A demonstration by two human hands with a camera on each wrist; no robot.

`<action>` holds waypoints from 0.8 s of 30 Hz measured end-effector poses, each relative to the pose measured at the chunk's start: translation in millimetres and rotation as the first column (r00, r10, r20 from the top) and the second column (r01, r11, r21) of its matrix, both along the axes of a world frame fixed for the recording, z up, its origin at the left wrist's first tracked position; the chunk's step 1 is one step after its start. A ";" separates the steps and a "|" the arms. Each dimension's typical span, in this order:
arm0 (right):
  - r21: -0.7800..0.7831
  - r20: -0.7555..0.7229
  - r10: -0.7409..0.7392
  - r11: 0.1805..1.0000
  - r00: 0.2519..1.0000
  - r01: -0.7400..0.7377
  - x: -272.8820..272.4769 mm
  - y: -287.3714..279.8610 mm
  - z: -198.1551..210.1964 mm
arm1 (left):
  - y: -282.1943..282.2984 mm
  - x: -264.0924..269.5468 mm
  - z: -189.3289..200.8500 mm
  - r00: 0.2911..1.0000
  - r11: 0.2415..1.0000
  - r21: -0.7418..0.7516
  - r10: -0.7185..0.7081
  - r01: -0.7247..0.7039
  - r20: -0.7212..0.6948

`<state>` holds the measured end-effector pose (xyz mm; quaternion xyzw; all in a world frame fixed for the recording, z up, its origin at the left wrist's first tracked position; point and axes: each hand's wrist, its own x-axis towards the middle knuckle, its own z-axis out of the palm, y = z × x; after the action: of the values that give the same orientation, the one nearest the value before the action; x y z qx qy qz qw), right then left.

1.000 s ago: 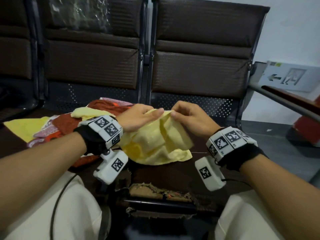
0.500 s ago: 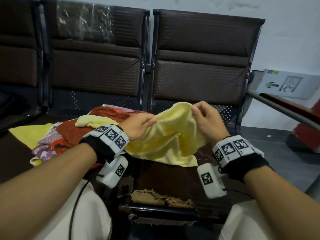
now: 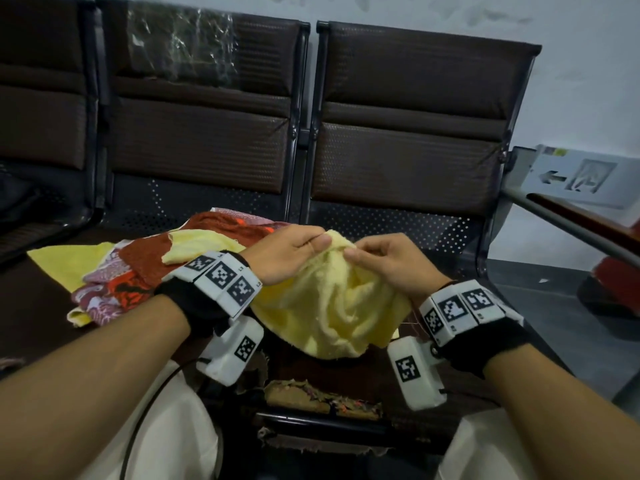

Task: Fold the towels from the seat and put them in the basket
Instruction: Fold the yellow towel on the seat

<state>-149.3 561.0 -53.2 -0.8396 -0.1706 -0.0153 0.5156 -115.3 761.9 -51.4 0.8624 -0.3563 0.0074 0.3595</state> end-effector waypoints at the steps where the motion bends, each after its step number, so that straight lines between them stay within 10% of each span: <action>1: 0.025 0.040 -0.038 0.999 0.998 0.037 1.3 -2.1 0.4 | 2.9 1.7 -2.0 1.000 1.000 0.010 0.018 -0.018 0.008; 14: 0.345 0.284 -0.546 0.825 0.789 0.447 2.2 -50.3 13.9 | 31.9 20.1 -22.5 0.962 0.937 0.216 0.262 -0.273 0.077; 18: 0.037 0.321 -0.421 0.901 0.848 0.433 -0.5 -39.6 0.6 | 7.0 1.8 -9.8 0.992 0.995 0.040 0.089 -0.093 0.094; 24: -0.150 0.115 -0.008 0.988 0.993 0.025 -5.1 -9.0 -1.9 | -17.9 -9.3 1.5 0.998 0.996 -0.073 -0.039 0.042 0.045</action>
<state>-154.4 552.0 -55.1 -0.8753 -0.1932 -0.0544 0.4399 -124.6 744.0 -49.9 0.8408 -0.3809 0.0321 0.3834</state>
